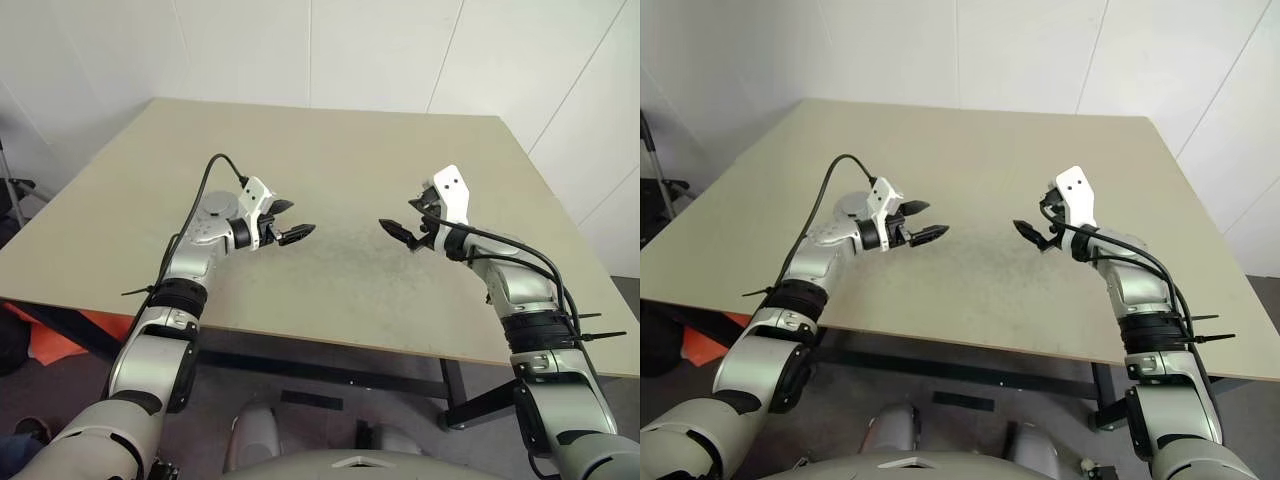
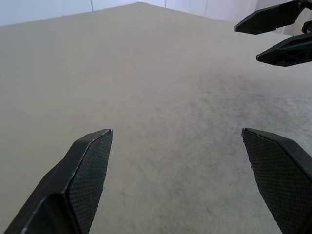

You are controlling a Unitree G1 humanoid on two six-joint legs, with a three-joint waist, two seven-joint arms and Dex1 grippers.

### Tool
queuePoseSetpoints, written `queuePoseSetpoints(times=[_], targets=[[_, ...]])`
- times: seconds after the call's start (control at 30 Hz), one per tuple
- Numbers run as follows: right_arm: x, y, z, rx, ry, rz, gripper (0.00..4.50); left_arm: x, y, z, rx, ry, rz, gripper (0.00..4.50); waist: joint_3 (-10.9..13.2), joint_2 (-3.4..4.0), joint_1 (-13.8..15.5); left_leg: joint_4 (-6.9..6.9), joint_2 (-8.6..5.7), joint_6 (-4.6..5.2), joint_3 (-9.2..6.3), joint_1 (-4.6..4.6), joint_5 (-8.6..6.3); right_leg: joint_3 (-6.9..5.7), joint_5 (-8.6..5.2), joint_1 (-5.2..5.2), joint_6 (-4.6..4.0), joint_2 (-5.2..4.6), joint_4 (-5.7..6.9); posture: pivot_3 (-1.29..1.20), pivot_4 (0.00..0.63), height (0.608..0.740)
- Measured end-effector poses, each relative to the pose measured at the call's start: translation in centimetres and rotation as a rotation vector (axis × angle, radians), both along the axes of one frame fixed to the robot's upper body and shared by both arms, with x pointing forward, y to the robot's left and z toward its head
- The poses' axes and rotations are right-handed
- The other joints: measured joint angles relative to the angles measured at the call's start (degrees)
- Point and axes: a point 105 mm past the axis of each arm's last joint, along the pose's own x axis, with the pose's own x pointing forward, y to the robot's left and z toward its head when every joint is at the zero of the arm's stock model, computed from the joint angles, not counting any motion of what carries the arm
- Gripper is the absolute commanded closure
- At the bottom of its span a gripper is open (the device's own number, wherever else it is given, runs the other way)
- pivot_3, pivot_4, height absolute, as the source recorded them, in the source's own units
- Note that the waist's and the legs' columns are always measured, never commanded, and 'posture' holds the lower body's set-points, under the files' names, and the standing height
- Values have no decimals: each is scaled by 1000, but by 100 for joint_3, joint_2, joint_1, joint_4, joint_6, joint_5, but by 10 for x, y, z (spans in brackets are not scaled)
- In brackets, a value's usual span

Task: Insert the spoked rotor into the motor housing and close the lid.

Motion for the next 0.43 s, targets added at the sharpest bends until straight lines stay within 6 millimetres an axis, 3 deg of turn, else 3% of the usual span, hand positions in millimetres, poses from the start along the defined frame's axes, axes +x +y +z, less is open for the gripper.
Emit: queuePoseSetpoints(times=[0.43], targets=[[3, 3, 3, 4, -12, 11, 0, -1, 0, 0, 1, -1, 0, 19, 0, 0, 1, -1, -1, 0, 3, -4, 0, 3, 0, -5, 0, 0, -2, 0, 0, 740]])
